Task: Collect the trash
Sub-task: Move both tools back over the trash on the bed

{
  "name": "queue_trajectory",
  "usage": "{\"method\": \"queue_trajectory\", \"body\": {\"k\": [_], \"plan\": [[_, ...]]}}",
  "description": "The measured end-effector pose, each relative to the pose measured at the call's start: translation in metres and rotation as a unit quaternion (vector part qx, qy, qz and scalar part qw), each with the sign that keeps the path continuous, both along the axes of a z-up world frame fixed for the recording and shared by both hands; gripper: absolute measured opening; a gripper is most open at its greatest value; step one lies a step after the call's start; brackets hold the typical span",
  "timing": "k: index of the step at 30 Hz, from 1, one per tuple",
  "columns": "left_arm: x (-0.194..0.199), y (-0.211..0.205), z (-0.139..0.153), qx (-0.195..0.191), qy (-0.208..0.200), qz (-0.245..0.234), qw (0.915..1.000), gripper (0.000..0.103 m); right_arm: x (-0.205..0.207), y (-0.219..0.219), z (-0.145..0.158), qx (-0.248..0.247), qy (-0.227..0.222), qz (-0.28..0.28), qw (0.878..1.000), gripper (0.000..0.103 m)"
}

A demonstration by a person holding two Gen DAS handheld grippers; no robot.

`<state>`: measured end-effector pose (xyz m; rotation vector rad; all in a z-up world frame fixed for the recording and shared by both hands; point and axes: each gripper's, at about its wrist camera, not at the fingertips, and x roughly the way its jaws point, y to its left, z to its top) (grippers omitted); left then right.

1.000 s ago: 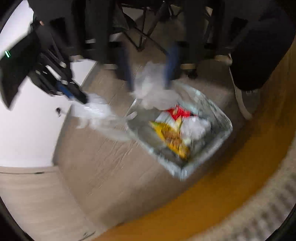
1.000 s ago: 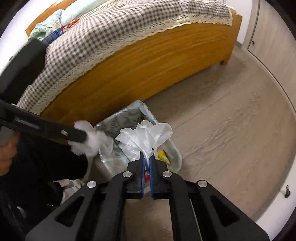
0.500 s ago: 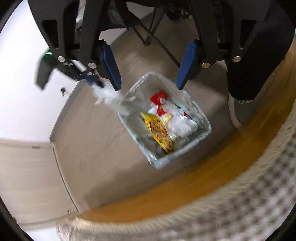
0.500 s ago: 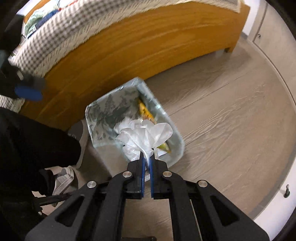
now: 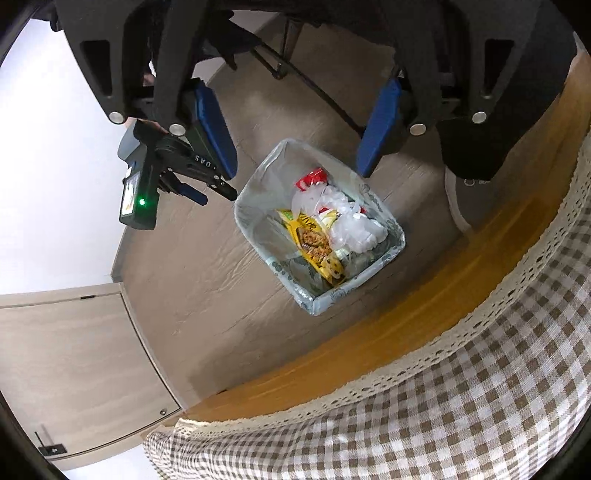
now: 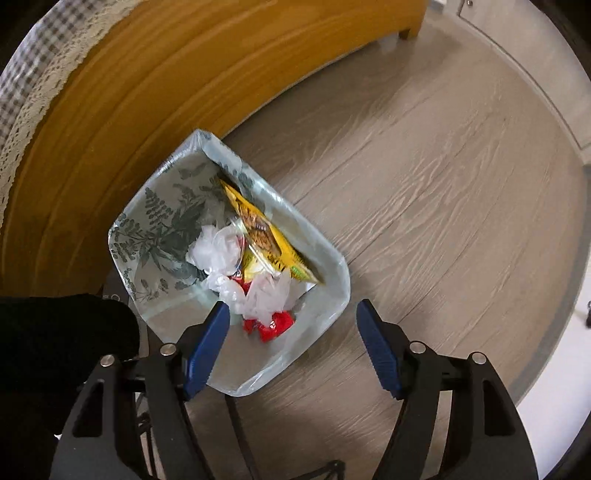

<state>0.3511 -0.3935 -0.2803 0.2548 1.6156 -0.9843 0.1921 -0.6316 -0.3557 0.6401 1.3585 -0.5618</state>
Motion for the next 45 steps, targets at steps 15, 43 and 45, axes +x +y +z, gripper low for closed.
{"method": "queue_trajectory", "body": {"k": [15, 43, 45], "plan": [[0.052, 0.04, 0.077, -0.064, -0.08, 0.027, 0.9944, 0.066, 0.062, 0.0, 0.106, -0.115, -0.05, 0.019, 0.992, 0.068], [0.336, 0.275, 0.218, -0.158, -0.228, 0.379, 0.8828, 0.07, 0.427, 0.066, 0.238, -0.177, -0.271, 0.222, 0.92, 0.068], [0.35, 0.286, 0.214, -0.141, -0.233, 0.393, 0.8785, 0.07, 0.453, 0.072, 0.237, -0.168, -0.271, 0.244, 0.916, 0.068]]}}
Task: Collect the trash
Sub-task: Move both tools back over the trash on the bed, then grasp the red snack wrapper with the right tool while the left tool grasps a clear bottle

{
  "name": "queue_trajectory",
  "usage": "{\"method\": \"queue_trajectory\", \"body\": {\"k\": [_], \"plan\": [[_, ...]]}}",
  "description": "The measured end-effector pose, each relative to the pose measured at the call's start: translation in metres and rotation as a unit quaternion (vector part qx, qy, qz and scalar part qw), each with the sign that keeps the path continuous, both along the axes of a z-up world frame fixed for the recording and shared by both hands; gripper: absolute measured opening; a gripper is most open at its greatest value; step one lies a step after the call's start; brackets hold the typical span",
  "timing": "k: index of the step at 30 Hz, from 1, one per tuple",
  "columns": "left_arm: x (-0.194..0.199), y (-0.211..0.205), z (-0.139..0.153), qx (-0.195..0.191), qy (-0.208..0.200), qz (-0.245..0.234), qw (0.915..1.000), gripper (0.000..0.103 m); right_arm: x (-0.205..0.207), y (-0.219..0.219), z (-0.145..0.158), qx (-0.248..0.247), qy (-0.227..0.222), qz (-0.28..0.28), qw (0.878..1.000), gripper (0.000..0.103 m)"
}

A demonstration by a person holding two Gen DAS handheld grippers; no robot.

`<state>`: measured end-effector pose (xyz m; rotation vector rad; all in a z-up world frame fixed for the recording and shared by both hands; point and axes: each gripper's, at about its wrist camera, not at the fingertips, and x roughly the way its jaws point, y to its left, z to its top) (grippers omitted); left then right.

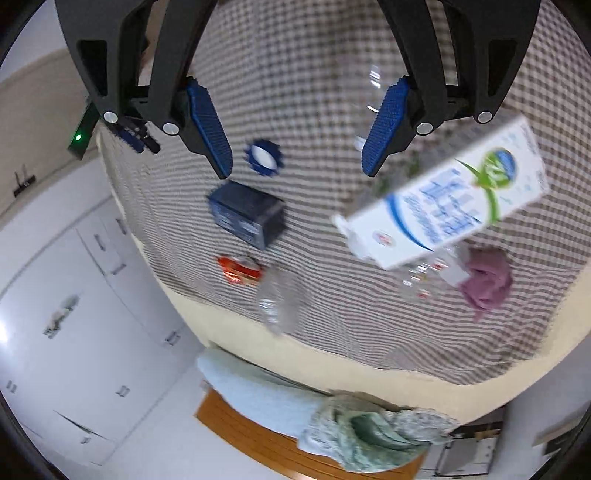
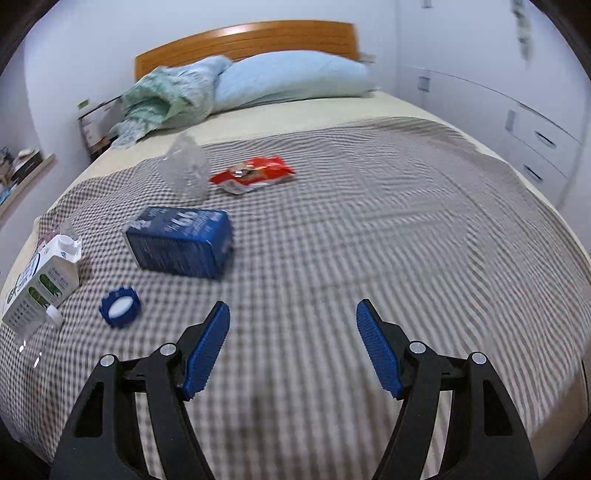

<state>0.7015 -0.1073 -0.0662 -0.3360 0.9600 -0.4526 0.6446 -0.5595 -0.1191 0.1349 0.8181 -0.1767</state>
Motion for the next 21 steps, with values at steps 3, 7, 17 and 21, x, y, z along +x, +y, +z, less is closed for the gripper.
{"method": "queue_trajectory", "body": {"k": [3, 7, 17, 21], "plan": [[0.022, 0.015, -0.004, 0.017, 0.004, 0.027, 0.9995, 0.07, 0.039, 0.012, 0.005, -0.029, -0.003, 0.032, 0.999, 0.068], [0.052, 0.057, 0.003, 0.028, 0.01, 0.074, 0.9968, 0.07, 0.106, 0.031, 0.014, -0.093, 0.006, 0.076, 0.993, 0.068], [0.148, 0.19, -0.031, -0.004, 0.127, 0.187, 0.974, 0.07, 0.274, 0.08, -0.019, -0.216, 0.122, 0.2, 0.948, 0.068], [0.156, 0.185, -0.046, -0.03, 0.16, 0.142, 0.9764, 0.07, 0.321, 0.092, -0.057, -0.267, 0.175, 0.226, 0.92, 0.068]]}}
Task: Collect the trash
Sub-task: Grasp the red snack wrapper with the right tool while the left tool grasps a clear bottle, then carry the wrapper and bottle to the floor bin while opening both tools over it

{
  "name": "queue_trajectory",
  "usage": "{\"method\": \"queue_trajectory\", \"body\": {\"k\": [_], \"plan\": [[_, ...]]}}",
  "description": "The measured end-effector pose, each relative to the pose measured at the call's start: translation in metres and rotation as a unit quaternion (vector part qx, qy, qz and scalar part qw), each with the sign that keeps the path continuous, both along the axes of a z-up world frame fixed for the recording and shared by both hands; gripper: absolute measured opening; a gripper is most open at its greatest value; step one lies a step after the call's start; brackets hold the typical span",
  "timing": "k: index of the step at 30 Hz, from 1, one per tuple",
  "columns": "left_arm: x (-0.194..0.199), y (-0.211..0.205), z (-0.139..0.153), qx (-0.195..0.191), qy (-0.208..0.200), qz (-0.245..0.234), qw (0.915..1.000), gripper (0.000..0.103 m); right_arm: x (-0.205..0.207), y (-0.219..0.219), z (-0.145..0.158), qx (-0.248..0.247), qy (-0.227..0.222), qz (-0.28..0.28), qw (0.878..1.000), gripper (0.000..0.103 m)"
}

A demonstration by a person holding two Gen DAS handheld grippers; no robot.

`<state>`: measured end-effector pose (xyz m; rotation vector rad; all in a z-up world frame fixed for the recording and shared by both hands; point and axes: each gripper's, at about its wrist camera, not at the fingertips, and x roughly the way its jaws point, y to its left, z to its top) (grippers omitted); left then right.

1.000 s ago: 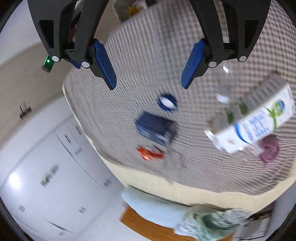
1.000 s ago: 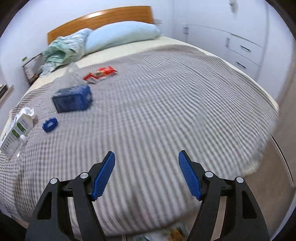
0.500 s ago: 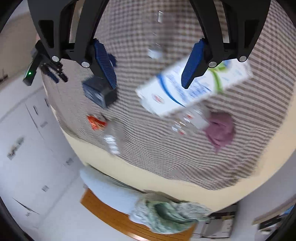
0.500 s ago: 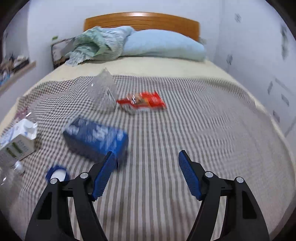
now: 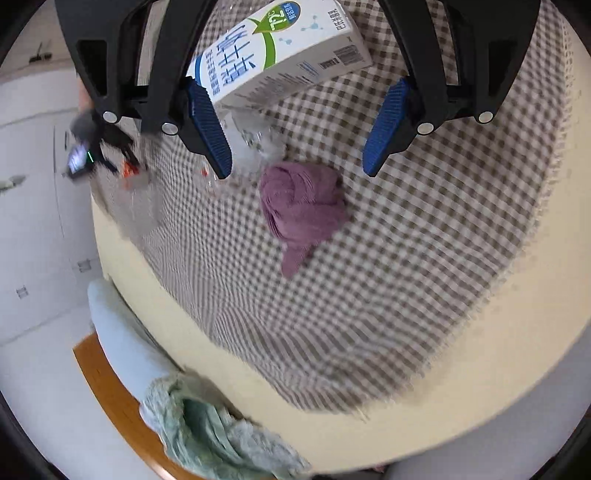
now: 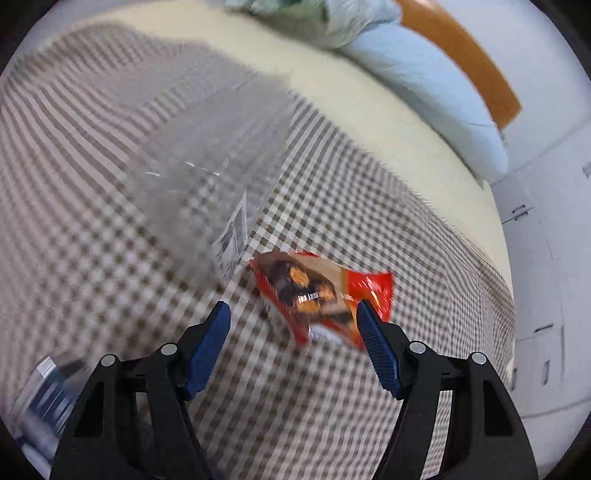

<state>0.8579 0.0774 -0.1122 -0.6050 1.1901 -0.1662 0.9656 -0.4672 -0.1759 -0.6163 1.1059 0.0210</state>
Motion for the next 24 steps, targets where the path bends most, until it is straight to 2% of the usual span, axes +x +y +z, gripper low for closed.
{"method": "queue_trajectory", "body": {"k": [1, 2, 3, 5, 7, 9, 11, 14, 16, 17, 20, 21, 23, 24], "plan": [[0.0, -0.005, -0.003, -0.014, 0.005, -0.013, 0.9998, 0.07, 0.01, 0.0, -0.009, -0.009, 0.011, -0.001, 1.0, 0.063], [-0.002, -0.011, -0.005, -0.028, 0.01, -0.024, 0.9992, 0.07, 0.02, -0.002, -0.019, -0.021, 0.019, -0.008, 1.0, 0.042], [-0.003, -0.018, -0.01, -0.046, 0.018, -0.039, 0.998, 0.07, 0.025, -0.006, -0.024, -0.023, 0.026, -0.019, 0.999, 0.027], [-0.005, -0.031, -0.016, -0.059, 0.023, -0.058, 0.9963, 0.07, 0.032, -0.017, -0.029, -0.011, 0.027, -0.055, 0.998, 0.009], [-0.007, -0.047, -0.019, -0.081, 0.02, -0.084, 0.993, 0.07, 0.028, -0.022, -0.022, 0.004, 0.01, -0.068, 0.998, 0.007], [-0.007, -0.058, -0.025, -0.101, 0.02, -0.09, 0.9906, 0.07, 0.013, -0.028, -0.004, 0.02, -0.022, -0.078, 0.997, 0.007], [-0.004, -0.064, -0.035, -0.12, 0.034, -0.081, 0.9889, 0.069, -0.017, -0.036, 0.022, 0.043, -0.064, -0.097, 0.992, 0.006], [0.001, -0.063, -0.051, -0.158, 0.058, -0.04, 0.985, 0.066, -0.07, -0.045, 0.055, 0.069, -0.106, -0.107, 0.986, 0.006], [0.006, -0.064, -0.055, -0.185, 0.064, -0.016, 0.9805, 0.057, -0.117, -0.053, 0.077, 0.096, -0.129, -0.12, 0.98, 0.006], [0.009, -0.067, -0.056, -0.196, 0.064, -0.012, 0.9784, 0.047, -0.141, -0.057, 0.085, 0.109, -0.134, -0.127, 0.977, 0.006], [0.015, -0.086, -0.055, -0.199, 0.056, -0.019, 0.9782, 0.006, -0.197, -0.051, 0.097, 0.122, -0.141, -0.138, 0.973, 0.006], [0.013, -0.089, -0.052, -0.202, 0.052, -0.015, 0.9779, 0.0, -0.22, -0.051, 0.102, 0.128, -0.139, -0.141, 0.972, 0.006], [0.002, -0.092, -0.029, -0.202, 0.021, -0.009, 0.9792, 0.0, -0.244, -0.051, 0.105, 0.125, -0.142, -0.144, 0.971, 0.006], [-0.004, -0.094, -0.016, -0.216, 0.008, -0.016, 0.9762, 0.0, -0.258, -0.05, 0.111, 0.129, -0.143, -0.145, 0.97, 0.006]]}}
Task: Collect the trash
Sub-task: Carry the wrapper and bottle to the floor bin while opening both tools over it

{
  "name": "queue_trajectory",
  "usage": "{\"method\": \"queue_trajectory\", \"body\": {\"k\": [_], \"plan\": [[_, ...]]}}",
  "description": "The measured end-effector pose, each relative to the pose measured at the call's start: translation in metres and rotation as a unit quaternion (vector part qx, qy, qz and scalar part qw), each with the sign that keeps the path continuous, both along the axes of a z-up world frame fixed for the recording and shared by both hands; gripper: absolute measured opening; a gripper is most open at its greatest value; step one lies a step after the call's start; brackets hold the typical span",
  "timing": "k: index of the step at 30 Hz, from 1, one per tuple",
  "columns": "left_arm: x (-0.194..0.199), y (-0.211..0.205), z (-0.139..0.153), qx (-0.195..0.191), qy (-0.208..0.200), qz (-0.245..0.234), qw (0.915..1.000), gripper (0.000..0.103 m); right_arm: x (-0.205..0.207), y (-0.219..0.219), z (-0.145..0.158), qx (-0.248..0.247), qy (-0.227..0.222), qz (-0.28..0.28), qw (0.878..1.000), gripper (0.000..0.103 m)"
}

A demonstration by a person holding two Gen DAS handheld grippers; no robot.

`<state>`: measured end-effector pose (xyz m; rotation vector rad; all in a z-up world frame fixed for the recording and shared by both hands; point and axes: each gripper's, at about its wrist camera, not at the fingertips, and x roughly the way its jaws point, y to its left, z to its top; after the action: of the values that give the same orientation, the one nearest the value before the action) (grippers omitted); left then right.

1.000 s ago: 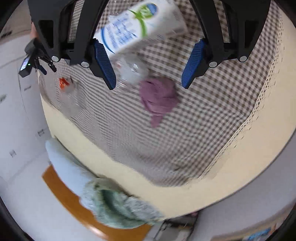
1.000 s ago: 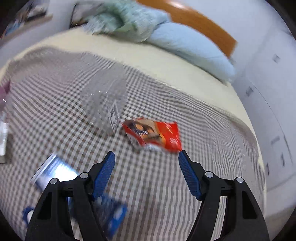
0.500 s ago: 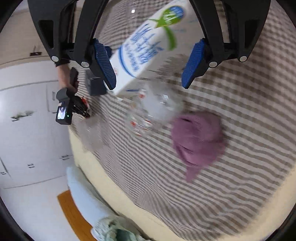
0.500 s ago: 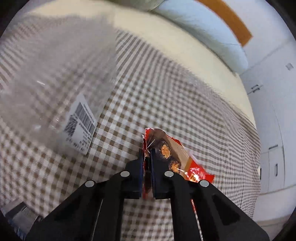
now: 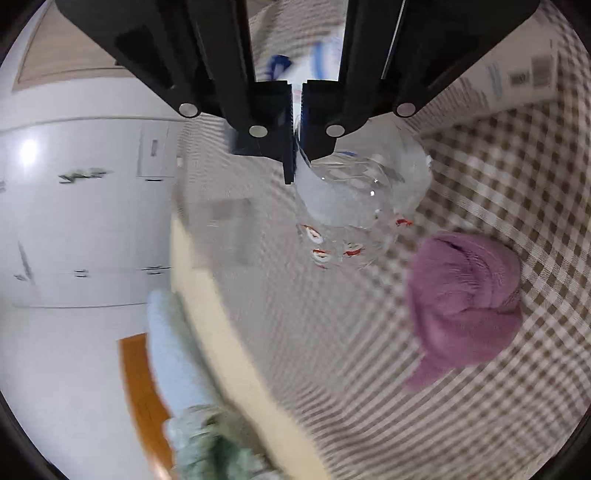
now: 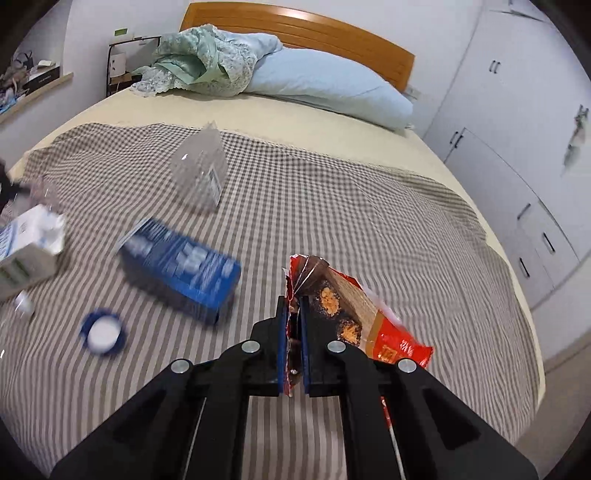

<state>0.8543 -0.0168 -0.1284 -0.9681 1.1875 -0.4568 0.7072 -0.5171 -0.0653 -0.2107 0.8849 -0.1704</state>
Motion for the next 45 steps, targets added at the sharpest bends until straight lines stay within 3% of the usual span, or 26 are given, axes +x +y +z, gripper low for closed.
{"method": "queue_trajectory", "body": {"k": [2, 6, 8, 12, 15, 22, 24, 28, 30, 33, 36, 41, 43, 45], "plan": [[-0.01, -0.002, 0.026, -0.006, -0.023, -0.006, 0.9997, 0.0, -0.024, 0.0, 0.011, 0.017, -0.008, -0.004, 1.0, 0.006], [-0.051, 0.004, 0.108, 0.022, -0.103, -0.01, 0.9944, 0.0, -0.068, 0.0, 0.041, 0.069, -0.034, 0.006, 0.997, 0.006], [-0.081, 0.001, 0.15, 0.03, -0.145, -0.012, 0.9889, 0.0, -0.098, -0.002, 0.064, 0.137, -0.06, 0.03, 0.988, 0.006], [-0.143, -0.014, 0.202, 0.035, -0.207, -0.041, 0.9768, 0.0, -0.144, -0.005, 0.091, 0.215, -0.09, 0.046, 0.971, 0.006], [-0.2, -0.037, 0.223, 0.047, -0.246, -0.077, 0.9651, 0.0, -0.185, -0.007, 0.1, 0.241, -0.104, 0.047, 0.964, 0.006], [-0.296, -0.096, 0.21, 0.058, -0.227, -0.147, 0.9611, 0.0, -0.293, -0.032, 0.085, 0.279, -0.111, -0.004, 0.954, 0.006], [-0.323, -0.118, 0.197, 0.061, -0.223, -0.18, 0.956, 0.0, -0.321, -0.039, 0.064, 0.276, -0.097, -0.02, 0.956, 0.006], [-0.373, -0.167, 0.154, 0.076, -0.197, -0.238, 0.9482, 0.0, -0.38, -0.056, -0.005, 0.319, -0.043, -0.066, 0.944, 0.007], [-0.394, -0.186, 0.127, 0.079, -0.176, -0.262, 0.9457, 0.0, -0.406, -0.063, -0.048, 0.355, -0.007, -0.098, 0.93, 0.007], [-0.425, -0.214, 0.085, 0.091, -0.149, -0.295, 0.9392, 0.0, -0.435, -0.067, -0.126, 0.372, 0.055, -0.145, 0.915, 0.007], [-0.448, -0.237, 0.041, 0.102, -0.102, -0.329, 0.9331, 0.0, -0.442, -0.068, -0.19, 0.372, 0.116, -0.168, 0.905, 0.007], [-0.473, -0.242, 0.01, 0.119, -0.085, -0.345, 0.9271, 0.0, -0.417, -0.061, -0.267, 0.358, 0.186, -0.178, 0.898, 0.008], [-0.477, -0.239, 0.005, 0.122, -0.08, -0.343, 0.9278, 0.0, -0.396, -0.063, -0.295, 0.37, 0.201, -0.194, 0.886, 0.01], [-0.478, -0.237, 0.0, 0.128, -0.076, -0.339, 0.9288, 0.0, -0.378, -0.067, -0.32, 0.411, 0.208, -0.206, 0.863, 0.017]]}}
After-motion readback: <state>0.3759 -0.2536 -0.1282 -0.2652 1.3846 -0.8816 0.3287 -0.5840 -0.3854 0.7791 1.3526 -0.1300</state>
